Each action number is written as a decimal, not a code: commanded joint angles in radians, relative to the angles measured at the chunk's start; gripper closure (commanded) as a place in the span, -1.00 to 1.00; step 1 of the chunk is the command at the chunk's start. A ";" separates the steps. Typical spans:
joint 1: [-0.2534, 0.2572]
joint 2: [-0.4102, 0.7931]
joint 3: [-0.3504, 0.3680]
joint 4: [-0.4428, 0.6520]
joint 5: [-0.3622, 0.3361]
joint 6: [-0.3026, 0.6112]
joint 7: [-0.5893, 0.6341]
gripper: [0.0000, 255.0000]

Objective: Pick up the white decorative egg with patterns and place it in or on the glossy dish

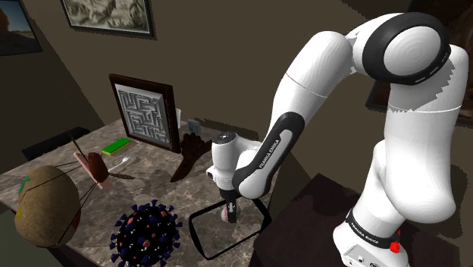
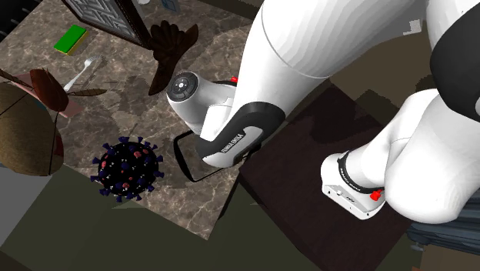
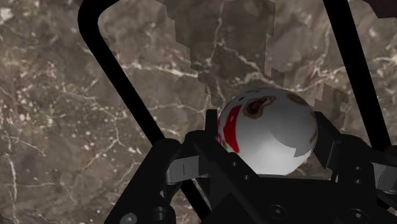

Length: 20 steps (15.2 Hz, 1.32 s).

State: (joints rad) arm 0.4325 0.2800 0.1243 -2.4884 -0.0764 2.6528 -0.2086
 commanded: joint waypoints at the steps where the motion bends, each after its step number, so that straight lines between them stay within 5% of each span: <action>1: 0.000 0.000 0.000 0.000 0.000 0.000 0.000 1.00; 2: 0.000 0.000 0.000 0.000 0.000 0.000 0.000 1.00; 3: 0.000 0.000 0.000 0.000 0.000 0.000 0.000 -1.00; 8: 0.000 0.000 0.000 0.000 0.000 0.000 0.000 -1.00; 12: -0.011 -0.123 0.019 0.009 0.037 -0.131 -0.026 -1.00; 20: -0.010 -0.123 0.018 0.009 0.037 -0.131 -0.027 -1.00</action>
